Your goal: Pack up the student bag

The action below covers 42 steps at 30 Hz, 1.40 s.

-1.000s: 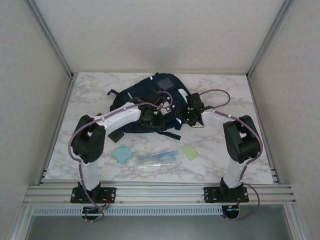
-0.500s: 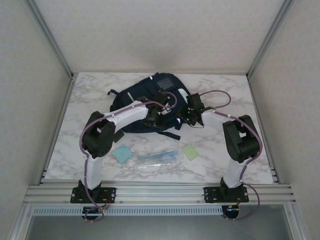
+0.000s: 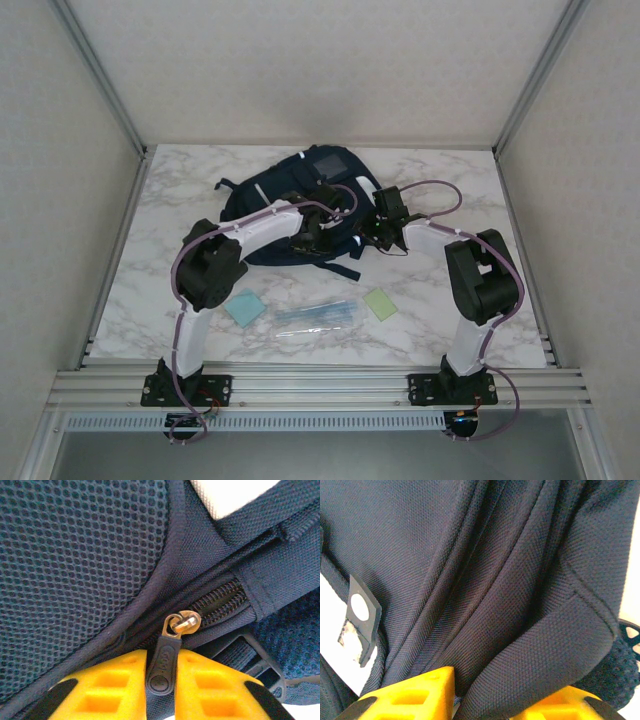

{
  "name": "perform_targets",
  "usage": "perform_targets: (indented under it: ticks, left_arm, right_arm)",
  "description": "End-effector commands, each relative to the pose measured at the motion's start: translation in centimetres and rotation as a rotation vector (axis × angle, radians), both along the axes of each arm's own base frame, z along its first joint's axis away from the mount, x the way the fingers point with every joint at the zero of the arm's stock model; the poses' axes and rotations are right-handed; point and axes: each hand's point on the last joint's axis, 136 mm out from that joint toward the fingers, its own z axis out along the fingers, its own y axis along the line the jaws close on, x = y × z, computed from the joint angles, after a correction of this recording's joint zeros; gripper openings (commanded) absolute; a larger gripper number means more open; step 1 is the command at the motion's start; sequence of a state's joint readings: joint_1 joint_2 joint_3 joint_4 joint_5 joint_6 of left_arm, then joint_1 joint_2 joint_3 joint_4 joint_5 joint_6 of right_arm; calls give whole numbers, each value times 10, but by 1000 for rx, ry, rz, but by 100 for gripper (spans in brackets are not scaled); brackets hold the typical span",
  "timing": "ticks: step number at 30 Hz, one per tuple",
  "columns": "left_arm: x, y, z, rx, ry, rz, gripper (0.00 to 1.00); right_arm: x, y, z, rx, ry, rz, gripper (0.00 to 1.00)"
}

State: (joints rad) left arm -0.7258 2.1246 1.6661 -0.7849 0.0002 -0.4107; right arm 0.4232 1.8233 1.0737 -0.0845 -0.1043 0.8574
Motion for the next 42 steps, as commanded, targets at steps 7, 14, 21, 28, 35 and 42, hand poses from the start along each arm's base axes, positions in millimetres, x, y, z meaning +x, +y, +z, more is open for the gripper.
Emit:
perform_targets:
  ticks: [7, 14, 21, 28, 35, 42]
  left_arm:
    - [-4, 3, -5, 15, 8, -28, 0]
    - [-3, 34, 6, 118, -7, -57, 0]
    - [-11, 79, 1, 156, 42, -20, 0]
    - [-11, 109, 9, 211, 25, 1, 0]
    - [-25, 125, 26, 246, 29, -41, 0]
    - [-24, 105, 29, 183, 68, -166, 0]
  right_arm:
    - [-2, -3, -18, -31, 37, -14, 20]
    - [6, -19, -22, -101, 57, -83, 0]
    - [16, -43, -20, -101, 32, -167, 0]
    - [24, -59, -18, -125, 28, -196, 0]
    - [45, -87, -8, -150, 8, -220, 0]
    - [67, -77, 11, -116, -40, -122, 0]
